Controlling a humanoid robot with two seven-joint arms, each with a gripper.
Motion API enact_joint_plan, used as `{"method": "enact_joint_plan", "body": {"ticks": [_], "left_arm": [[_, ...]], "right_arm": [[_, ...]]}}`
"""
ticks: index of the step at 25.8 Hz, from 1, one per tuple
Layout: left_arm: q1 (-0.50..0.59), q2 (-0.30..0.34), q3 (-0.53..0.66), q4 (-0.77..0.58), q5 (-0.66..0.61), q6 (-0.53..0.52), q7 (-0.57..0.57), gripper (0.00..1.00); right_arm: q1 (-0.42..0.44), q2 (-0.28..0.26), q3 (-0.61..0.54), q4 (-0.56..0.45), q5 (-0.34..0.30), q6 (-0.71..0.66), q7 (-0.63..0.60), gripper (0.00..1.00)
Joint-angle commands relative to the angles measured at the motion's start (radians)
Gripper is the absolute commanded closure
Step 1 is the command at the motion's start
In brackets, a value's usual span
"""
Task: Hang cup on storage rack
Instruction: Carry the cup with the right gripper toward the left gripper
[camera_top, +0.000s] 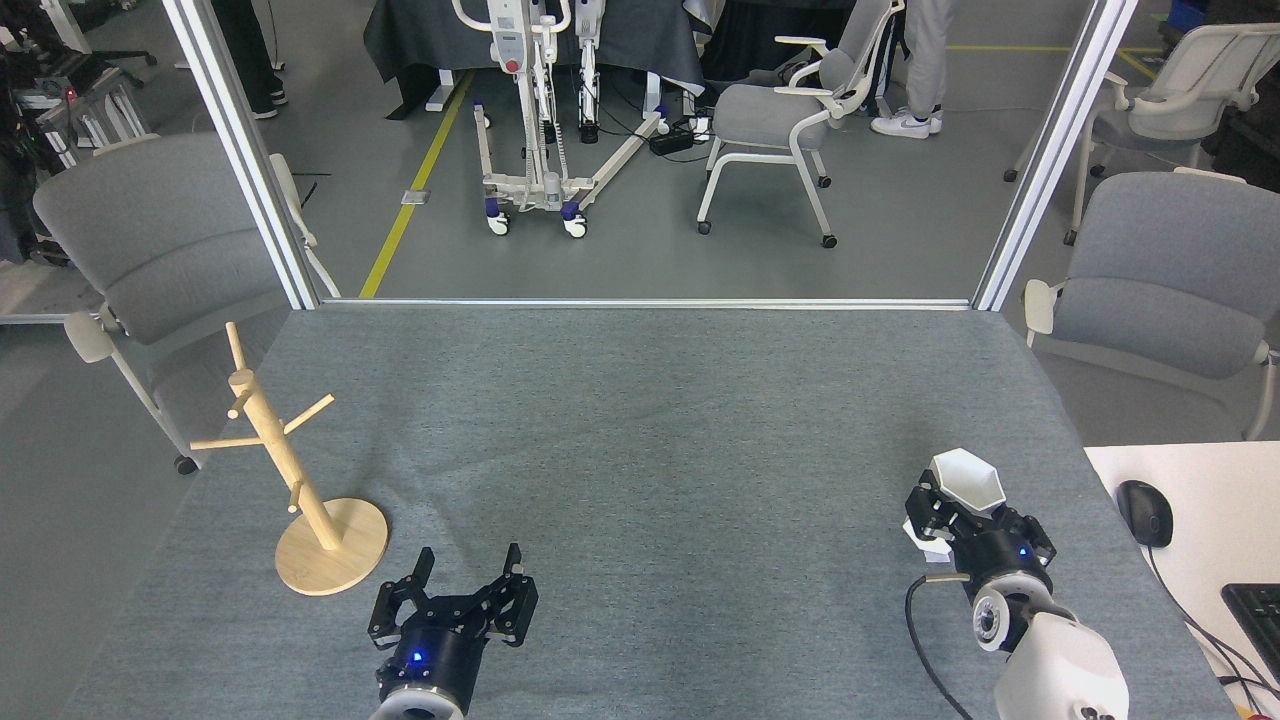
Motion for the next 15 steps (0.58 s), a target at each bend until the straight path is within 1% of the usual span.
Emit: {"method": "enact_joint_plan", "body": {"ticks": [1,3,5,6,8,9,11,12,14,15], "left_arm": [[0.000,-0.001,0.000,-0.001,0.000,0.000,0.000,0.01],[0.002,-0.001,0.000,-0.008,0.002,-0.002,0.000,0.01],[0.002,-0.001,-0.002,-0.014,0.002,-0.003,0.000,0.01],[0.002,-0.001,0.000,-0.018,0.002,-0.003,0.000,0.01],[0.003,-0.004,0.000,-0.028,0.008,-0.002,0.000,0.01],[0.003,-0.004,0.000,-0.032,0.008,-0.002,0.000,0.01],[0.005,0.008,-0.003,-0.049,0.008,-0.029,0.014,0.01],[0.008,0.012,-0.005,-0.064,0.003,-0.068,0.035,0.01],[0.012,0.012,-0.020,-0.092,-0.007,-0.192,0.092,0.01],[0.011,0.012,-0.035,-0.098,-0.021,-0.236,0.101,0.01]], "right_arm": [[0.009,-0.006,0.006,-0.068,-0.002,-0.012,0.002,0.65],[0.041,-0.006,0.038,-0.235,0.000,0.000,0.005,0.72],[0.099,-0.006,0.075,-0.433,0.003,0.040,0.011,0.72],[0.124,-0.005,0.085,-0.533,0.001,0.088,0.028,0.73],[0.182,0.000,0.112,-0.720,0.000,0.215,0.120,0.73],[0.203,0.001,0.148,-0.799,0.000,0.281,0.181,0.73],[0.219,0.003,0.250,-0.910,0.003,0.420,0.281,0.73],[0.219,0.003,0.302,-0.936,0.004,0.488,0.301,0.74],[0.207,0.000,0.440,-0.956,0.009,0.658,0.313,0.74],[0.200,-0.003,0.507,-0.956,0.012,0.736,0.318,0.74]]}}
